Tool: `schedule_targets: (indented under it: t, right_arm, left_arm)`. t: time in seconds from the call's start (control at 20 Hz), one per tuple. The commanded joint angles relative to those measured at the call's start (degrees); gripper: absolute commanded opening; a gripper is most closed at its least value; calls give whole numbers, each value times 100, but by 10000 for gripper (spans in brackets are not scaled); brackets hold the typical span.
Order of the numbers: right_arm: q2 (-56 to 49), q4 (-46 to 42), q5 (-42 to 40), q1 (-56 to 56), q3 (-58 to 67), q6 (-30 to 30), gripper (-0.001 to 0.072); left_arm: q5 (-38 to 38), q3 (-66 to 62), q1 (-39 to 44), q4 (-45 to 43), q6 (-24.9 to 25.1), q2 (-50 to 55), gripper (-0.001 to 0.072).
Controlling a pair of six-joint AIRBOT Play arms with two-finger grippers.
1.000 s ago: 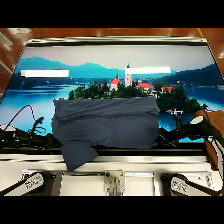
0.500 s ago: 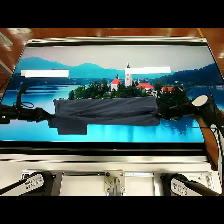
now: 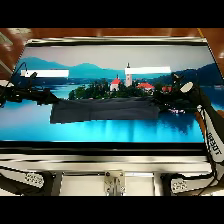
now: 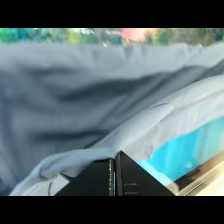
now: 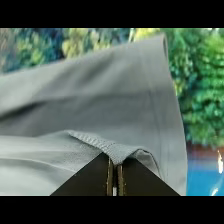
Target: Fold the shirts.
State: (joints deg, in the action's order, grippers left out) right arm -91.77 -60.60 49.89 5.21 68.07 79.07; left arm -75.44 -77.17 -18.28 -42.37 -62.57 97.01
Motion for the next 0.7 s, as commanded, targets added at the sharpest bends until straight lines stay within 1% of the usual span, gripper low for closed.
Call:
schedule_targets:
  t: [0.0,0.05,0.1,0.15,0.2,0.25,0.3,0.35,0.4,0.5,0.55,0.65]
  right_arm:
    - [-361,13,-251,-44,125,111,73]
    - [-378,13,-236,-44,125,107,166]
    - [-367,15,-258,-44,127,96,438]
    - [-321,13,-212,-24,127,22,597]
    - [-223,-55,-125,26,127,-125,614]
    - [-90,-256,-13,103,125,-138,614]
    - [42,-603,120,221,125,0,617]
    - [94,-826,293,389,125,361,629]
    - [74,-680,546,584,120,601,670]
    - [-116,144,933,927,118,555,670]
    - [-251,568,984,1005,118,437,670]
    - [-525,1115,933,949,118,350,670]
  left_arm:
    - [31,-411,96,13,-463,671,39]
    - [22,-411,96,13,-645,758,125]
    - [9,-411,96,15,-957,822,367]
    - [-114,-417,79,17,-1128,844,561]
    - [-363,-459,35,-7,-1093,839,593]
    - [-636,-518,-33,-4,-1001,835,592]
    - [-896,-579,-125,-4,-1001,817,591]
    - [-1062,-601,-199,2,-1019,776,589]
    - [-1147,-599,-254,2,-1016,706,586]
    - [-1204,-599,-262,114,-1008,507,584]
    - [-1202,-599,-240,236,-979,387,584]
    - [-1204,-599,-166,450,-756,157,583]
